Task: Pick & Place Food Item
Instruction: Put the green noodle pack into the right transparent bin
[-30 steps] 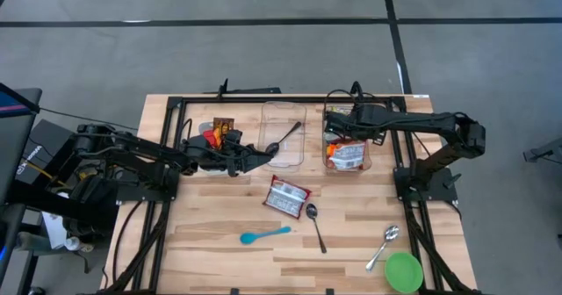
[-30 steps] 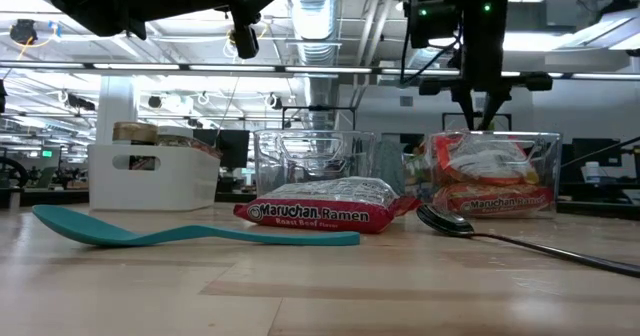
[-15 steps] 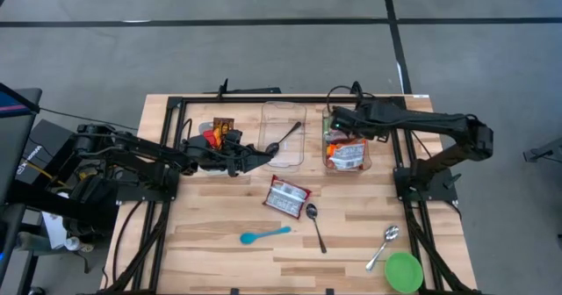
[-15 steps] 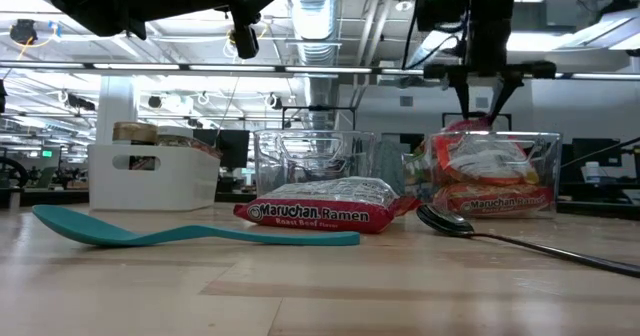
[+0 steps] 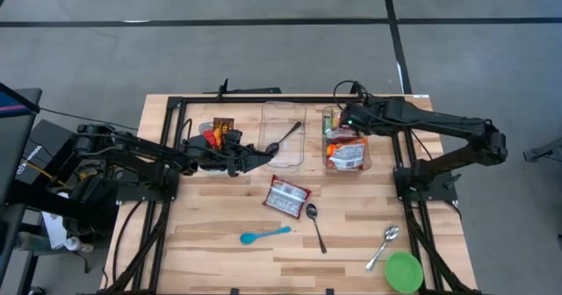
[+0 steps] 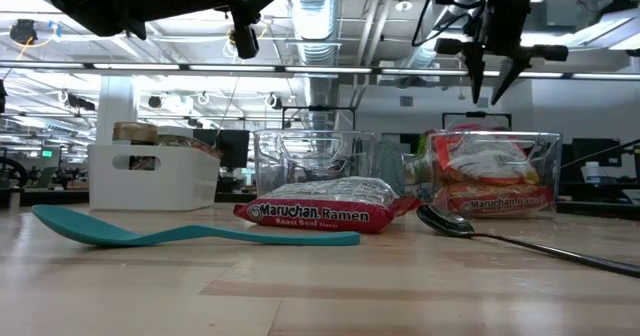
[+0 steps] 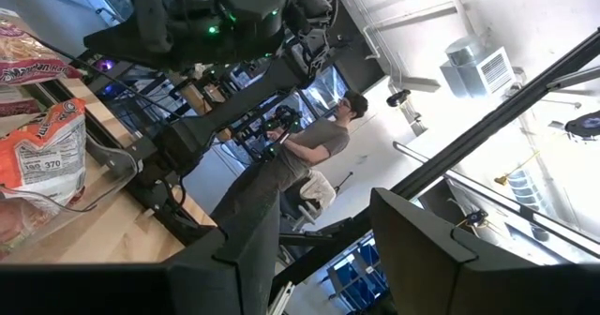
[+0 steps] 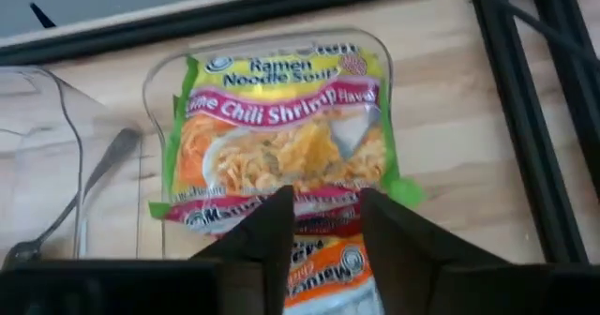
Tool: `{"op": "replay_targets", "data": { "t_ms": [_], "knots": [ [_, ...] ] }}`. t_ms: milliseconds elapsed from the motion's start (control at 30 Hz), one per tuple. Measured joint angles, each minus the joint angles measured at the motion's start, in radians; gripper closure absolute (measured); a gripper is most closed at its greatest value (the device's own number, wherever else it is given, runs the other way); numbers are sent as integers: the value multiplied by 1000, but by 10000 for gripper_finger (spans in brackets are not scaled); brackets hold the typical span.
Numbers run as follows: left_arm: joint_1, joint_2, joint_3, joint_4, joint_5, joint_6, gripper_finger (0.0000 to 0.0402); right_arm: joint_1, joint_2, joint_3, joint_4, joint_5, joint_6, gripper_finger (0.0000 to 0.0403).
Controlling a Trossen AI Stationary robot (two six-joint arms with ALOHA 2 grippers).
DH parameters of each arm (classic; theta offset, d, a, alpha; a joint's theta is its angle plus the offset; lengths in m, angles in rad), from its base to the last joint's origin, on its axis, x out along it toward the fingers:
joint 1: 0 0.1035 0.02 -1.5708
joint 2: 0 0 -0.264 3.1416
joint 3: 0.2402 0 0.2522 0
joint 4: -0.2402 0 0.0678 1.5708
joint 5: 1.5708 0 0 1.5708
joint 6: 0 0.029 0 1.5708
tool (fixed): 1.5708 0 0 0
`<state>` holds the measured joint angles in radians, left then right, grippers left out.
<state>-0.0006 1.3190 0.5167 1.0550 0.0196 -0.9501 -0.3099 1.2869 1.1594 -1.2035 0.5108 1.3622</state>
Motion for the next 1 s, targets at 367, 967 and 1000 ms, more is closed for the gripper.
{"op": "replay_targets", "data": {
  "t_ms": [367,967,1000],
  "knots": [
    [0,0,0,0,0,0,238,-44,98,-27,18,7,-118,390],
    [0,0,0,0,0,0,238,-64,135,-27,82,-68,-195,402],
    [0,0,0,0,0,0,238,-64,125,-27,82,-68,-194,402]
  ]
}}
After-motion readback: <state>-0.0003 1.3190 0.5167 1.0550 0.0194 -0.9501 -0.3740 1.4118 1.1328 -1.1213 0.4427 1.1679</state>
